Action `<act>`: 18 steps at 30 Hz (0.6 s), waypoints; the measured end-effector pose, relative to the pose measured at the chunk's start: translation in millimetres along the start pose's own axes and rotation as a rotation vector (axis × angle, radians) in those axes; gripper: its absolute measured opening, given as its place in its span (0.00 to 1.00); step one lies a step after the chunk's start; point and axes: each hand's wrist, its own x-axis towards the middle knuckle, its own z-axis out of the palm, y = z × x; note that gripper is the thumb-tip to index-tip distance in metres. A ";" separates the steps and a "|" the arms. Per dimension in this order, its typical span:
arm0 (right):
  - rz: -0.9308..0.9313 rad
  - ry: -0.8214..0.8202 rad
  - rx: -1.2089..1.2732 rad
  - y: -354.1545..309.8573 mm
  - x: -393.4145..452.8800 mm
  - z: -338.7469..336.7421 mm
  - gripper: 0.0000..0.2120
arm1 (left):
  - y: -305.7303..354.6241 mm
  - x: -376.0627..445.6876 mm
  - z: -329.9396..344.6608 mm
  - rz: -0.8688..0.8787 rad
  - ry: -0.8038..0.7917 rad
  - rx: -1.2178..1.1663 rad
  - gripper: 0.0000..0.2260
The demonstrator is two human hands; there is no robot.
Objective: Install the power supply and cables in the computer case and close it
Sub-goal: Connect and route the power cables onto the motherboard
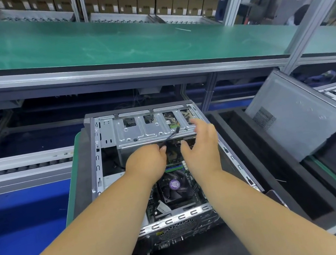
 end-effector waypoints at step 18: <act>0.240 -0.282 0.088 29.0 10.8 20.4 0.03 | 1.5 -9.0 -13.4 0.066 -0.010 -0.327 0.21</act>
